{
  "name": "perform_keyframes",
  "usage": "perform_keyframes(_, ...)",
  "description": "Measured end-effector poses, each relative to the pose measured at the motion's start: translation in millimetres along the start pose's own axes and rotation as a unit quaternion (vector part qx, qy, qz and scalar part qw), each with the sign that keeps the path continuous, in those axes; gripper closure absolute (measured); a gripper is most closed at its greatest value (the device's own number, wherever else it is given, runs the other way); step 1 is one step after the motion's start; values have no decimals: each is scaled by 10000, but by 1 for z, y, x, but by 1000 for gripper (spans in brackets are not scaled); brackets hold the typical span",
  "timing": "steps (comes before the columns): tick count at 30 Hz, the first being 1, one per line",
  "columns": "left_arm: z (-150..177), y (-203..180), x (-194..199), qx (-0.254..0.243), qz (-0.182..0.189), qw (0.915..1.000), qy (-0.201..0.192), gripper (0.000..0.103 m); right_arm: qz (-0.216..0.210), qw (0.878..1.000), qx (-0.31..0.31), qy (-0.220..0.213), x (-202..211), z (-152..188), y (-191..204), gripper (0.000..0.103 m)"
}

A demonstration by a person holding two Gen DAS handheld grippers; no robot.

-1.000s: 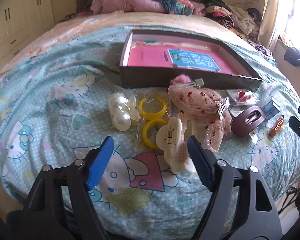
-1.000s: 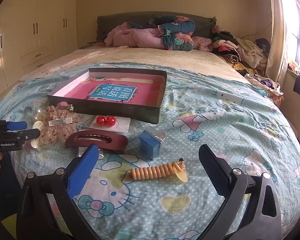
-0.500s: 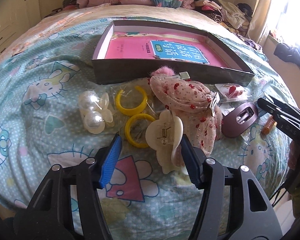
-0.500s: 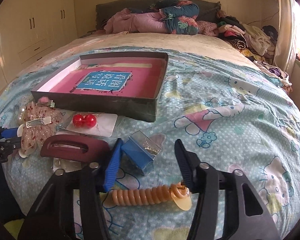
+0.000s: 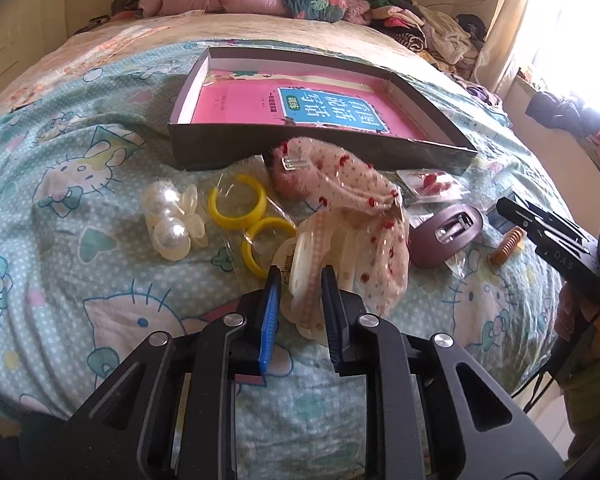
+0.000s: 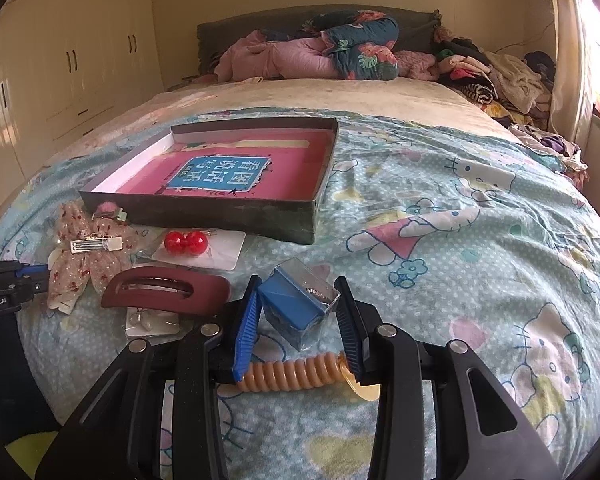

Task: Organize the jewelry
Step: 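Place the blue box in the tray while left tool releases claw clip there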

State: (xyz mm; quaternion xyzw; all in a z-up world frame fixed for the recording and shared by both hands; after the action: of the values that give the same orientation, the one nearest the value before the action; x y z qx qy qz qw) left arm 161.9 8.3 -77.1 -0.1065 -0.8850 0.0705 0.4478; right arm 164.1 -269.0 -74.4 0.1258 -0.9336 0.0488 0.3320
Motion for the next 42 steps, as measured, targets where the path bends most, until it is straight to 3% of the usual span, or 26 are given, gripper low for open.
perform_keyframes(5, 7, 4, 9, -10, 43, 10000, -31, 90, -3, 10000, -8, -43, 6, 0, 2, 68)
perform_keyframes(12, 2, 13, 37, -15, -21, 9993, -377, 90, -72, 9999, 42, -132, 16, -7, 9, 68)
perform_keyframes(21, -40, 18, 42, 44, -137, 9971, -747, 90, -195, 9990, 97, -379, 23, -42, 18, 68)
perform_keyframes(32, -96, 8, 0, -18, -126, 9968, -787, 90, -308, 9987, 34, -398, -11, -89, 19, 68)
perform_keyframes(42, -129, 11, -46, -92, -471, 9970, -610, 90, -259, 9995, -74, -184, -54, -114, 16, 68)
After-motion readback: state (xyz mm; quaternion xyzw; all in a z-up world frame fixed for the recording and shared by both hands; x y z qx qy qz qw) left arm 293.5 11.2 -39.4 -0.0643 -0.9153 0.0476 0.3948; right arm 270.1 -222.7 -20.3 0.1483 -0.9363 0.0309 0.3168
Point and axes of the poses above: each gripper's, at about its wrist camera, not at the fingertips, and x roughly against the way its jaws point, y to its left, z to its underside, the point moved 1 cm from there along -x, roughly the way its jaws point, and after that the axes turned 5 degrees about x, right-handed, at the moved point
